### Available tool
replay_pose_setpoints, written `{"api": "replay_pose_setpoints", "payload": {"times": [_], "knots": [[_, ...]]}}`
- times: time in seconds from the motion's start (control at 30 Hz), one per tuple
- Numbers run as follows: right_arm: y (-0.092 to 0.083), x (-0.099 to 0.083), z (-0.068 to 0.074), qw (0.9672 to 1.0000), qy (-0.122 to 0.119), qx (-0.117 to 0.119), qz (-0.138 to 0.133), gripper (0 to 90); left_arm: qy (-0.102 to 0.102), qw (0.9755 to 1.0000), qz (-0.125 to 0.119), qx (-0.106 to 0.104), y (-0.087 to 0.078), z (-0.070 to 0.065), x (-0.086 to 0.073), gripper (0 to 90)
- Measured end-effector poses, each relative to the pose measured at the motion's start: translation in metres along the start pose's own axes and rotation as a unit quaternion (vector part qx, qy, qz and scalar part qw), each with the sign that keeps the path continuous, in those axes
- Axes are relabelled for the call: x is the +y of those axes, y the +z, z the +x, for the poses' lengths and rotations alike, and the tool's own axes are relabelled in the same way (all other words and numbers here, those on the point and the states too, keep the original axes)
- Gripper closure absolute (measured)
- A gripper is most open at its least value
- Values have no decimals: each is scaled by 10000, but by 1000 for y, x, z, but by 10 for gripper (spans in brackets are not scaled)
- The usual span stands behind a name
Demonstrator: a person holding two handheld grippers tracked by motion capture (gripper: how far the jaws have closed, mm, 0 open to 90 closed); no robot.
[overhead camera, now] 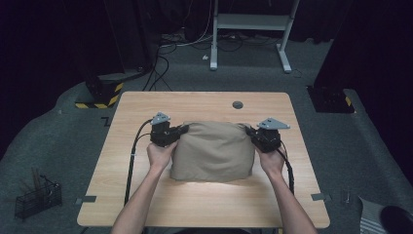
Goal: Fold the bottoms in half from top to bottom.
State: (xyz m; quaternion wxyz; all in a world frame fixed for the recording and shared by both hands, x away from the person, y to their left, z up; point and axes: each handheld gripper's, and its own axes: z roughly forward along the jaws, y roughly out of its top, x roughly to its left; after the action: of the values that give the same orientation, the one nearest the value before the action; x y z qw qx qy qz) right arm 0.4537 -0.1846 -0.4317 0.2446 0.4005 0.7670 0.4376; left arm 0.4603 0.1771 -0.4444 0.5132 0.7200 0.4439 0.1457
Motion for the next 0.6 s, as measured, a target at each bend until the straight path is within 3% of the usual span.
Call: {"api": "replay_pose_setpoints", "payload": {"times": [0.33, 0.6], "knots": [[15, -5, -4, 9999, 4, -43, 128, 879, -122, 9998, 143, 109, 15, 9, -8, 838], [24, -9, -5, 9997, 2, -81, 223, 879, -87, 9995, 224, 200, 22, 11, -11, 838]]}}
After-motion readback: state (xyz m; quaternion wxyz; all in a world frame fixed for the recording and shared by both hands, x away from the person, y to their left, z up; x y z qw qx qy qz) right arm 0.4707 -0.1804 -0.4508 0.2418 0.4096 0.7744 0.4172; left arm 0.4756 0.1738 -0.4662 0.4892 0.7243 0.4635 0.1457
